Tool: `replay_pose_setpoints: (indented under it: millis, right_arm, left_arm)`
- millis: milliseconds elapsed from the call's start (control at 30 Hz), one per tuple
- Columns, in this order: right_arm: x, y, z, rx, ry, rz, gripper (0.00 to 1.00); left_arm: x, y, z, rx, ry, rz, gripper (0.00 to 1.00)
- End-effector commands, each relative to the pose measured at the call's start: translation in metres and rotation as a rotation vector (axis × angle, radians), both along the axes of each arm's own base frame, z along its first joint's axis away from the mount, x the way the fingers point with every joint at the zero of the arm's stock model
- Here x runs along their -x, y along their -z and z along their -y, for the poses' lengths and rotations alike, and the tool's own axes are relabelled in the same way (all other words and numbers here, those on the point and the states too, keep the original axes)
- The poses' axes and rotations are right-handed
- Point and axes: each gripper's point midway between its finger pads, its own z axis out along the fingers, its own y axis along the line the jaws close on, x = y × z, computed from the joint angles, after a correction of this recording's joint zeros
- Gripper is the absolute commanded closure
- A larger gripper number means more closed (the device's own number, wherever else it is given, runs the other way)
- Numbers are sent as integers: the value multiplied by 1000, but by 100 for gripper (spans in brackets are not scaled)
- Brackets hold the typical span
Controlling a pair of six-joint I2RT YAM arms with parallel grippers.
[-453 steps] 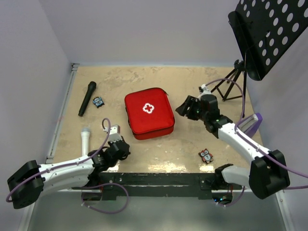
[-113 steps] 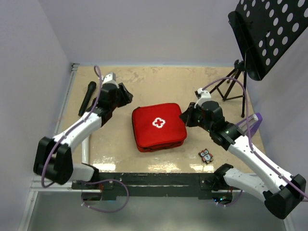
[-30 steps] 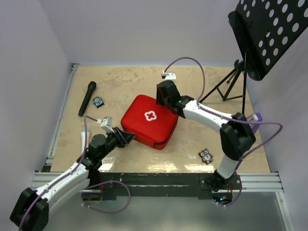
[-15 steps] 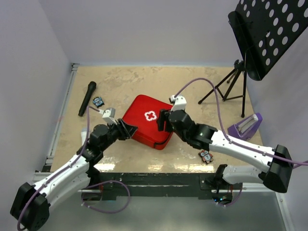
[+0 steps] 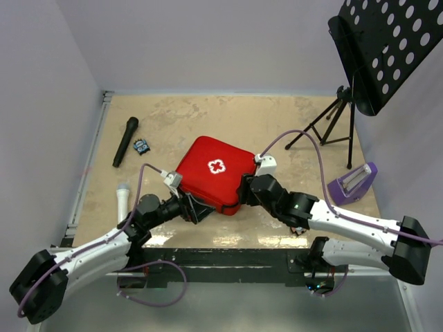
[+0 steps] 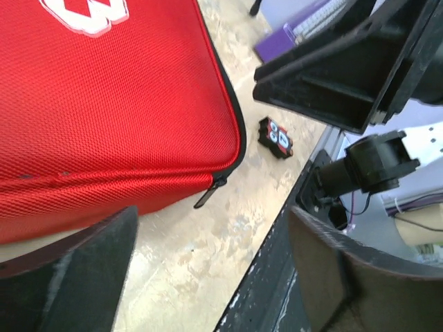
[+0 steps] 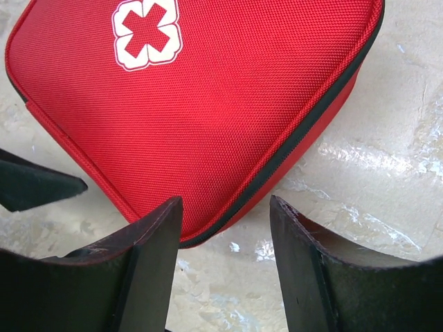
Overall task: Organize the medicine kit
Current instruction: Zip the medicine box at the center of the board.
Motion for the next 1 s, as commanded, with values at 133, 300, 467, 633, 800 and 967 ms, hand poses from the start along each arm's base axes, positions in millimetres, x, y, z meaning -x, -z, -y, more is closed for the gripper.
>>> replay_pose_setpoints:
  millis: [133,300,467,633,800,967]
  right_arm:
    - [-13,2,-11,2,58,6,44]
    - [-11,5,-14,-20,48,-13,43]
    - [-7,4,-15,-31,37,-25,42]
    - [-7,1,-16,-40,34,-25,42]
    - [-7,2,-19,-42,30,-29,42]
    - [-7,7,-20,-36,32,-41,42]
  left_arm:
    - [7,10,27,-17,18,-17,27]
    - [6,-6,37,57,23,30,24]
    - [-1,-16,44,83,16,66,24]
    - [-7,-7,53,25,33,58,25]
    - [-7,-12,57,54,41,67,26]
    - [-6,-16,65,62,73,75,32]
